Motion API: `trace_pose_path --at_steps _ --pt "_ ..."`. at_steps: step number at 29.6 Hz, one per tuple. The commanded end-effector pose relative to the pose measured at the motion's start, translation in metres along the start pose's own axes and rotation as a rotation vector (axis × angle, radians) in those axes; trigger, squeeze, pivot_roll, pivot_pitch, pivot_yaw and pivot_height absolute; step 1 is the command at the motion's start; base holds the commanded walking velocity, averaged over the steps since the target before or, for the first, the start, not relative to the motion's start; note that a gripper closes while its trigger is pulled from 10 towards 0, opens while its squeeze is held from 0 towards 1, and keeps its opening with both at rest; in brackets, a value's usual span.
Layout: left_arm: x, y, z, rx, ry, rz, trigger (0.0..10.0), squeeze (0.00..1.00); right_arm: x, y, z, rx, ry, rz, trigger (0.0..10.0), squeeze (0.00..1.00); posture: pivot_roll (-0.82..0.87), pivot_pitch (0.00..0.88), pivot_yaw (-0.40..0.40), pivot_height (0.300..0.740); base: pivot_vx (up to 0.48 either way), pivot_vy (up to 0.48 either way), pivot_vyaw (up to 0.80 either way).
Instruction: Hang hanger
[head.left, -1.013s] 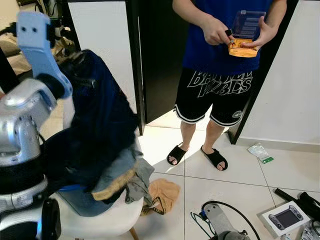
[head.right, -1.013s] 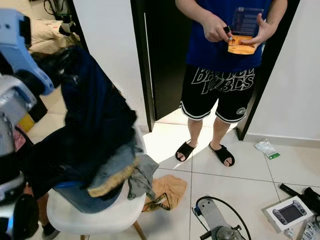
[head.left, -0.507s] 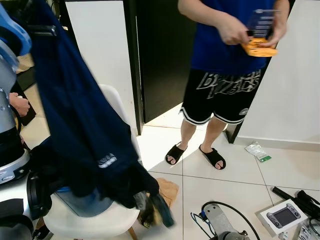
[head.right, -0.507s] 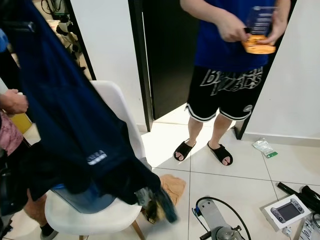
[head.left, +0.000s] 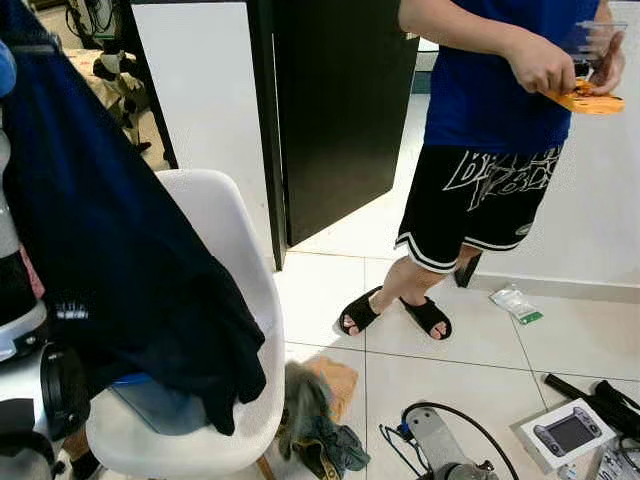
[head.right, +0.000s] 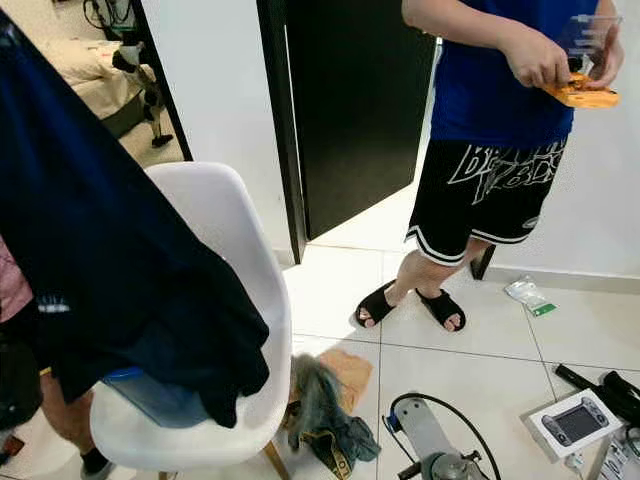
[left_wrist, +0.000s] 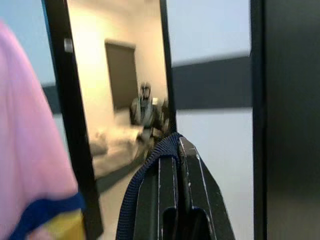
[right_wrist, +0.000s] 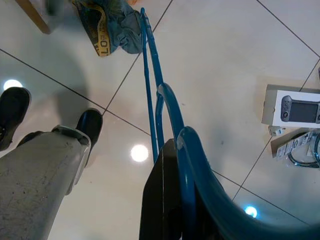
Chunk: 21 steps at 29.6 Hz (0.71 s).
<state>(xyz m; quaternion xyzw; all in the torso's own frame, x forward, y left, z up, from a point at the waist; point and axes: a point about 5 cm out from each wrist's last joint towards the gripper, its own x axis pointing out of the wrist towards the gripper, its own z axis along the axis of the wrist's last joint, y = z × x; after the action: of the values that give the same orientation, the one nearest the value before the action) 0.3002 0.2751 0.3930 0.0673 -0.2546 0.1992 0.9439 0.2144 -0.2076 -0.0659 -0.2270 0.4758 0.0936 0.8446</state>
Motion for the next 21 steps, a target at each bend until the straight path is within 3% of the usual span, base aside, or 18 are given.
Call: trace_pose_path --at_steps 1,3,4,8,9,12,15,17,19,20,21 --pt "-0.009 -0.008 -0.037 0.009 0.169 0.008 0.0 0.00 0.000 0.002 0.002 -0.001 -0.006 0.005 10.0 0.00 0.01 0.000 0.022 0.740 0.000 0.000 0.00" --pt "-0.011 -0.009 -0.042 0.012 0.192 0.009 0.0 0.00 0.000 0.002 0.002 -0.001 -0.006 0.005 10.0 0.00 0.01 0.000 0.022 0.740 0.000 0.000 0.00" --pt "-0.019 -0.012 -0.058 0.032 0.251 0.013 0.0 0.00 0.000 0.002 0.001 -0.001 -0.006 0.005 10.0 0.00 0.01 0.000 0.022 0.740 0.000 0.000 0.00" --pt "-0.027 -0.014 -0.072 0.043 0.305 0.016 0.1 0.00 0.000 0.002 0.001 -0.001 -0.006 0.005 10.0 0.00 0.01 0.000 0.023 0.740 0.000 0.000 0.00" --pt "-0.032 -0.017 -0.079 0.049 0.337 0.011 1.0 0.00 0.000 0.001 0.001 -0.001 -0.006 0.005 10.0 0.00 0.01 0.000 0.022 0.740 0.000 0.000 0.00" --pt "-0.040 -0.022 -0.090 0.046 0.388 -0.008 1.2 0.00 0.000 0.001 0.001 -0.002 -0.005 0.006 10.0 0.00 0.01 0.000 0.020 0.740 0.000 0.000 0.00" --pt "-0.058 -0.049 -0.108 0.030 0.493 -0.190 2.4 0.00 0.000 0.001 0.001 -0.008 -0.004 0.008 10.0 0.00 0.01 0.000 0.021 0.740 0.000 0.000 0.00" --pt "-0.063 -0.054 -0.110 0.035 0.512 -0.236 2.4 0.00 0.000 0.001 0.001 -0.009 -0.003 0.008 10.0 0.00 0.01 0.000 0.021 0.740 0.000 0.000 0.00" --pt "-0.079 -0.070 -0.119 0.081 0.575 -0.407 4.0 0.00 0.000 0.001 0.001 -0.012 -0.002 0.009 10.0 0.00 0.01 0.000 0.021 0.740 0.000 0.000 0.00" --pt "-0.079 -0.070 -0.119 0.081 0.575 -0.407 4.0 0.00 0.000 0.001 0.001 -0.012 -0.002 0.009 10.0 0.00 0.01 0.000 0.021 0.740 0.000 0.000 0.00" --pt "-0.088 -0.077 -0.123 0.095 0.601 -0.488 4.1 0.00 0.000 0.001 0.001 -0.014 -0.002 0.009 10.0 0.00 0.01 0.000 0.020 0.740 0.000 0.000 0.00"
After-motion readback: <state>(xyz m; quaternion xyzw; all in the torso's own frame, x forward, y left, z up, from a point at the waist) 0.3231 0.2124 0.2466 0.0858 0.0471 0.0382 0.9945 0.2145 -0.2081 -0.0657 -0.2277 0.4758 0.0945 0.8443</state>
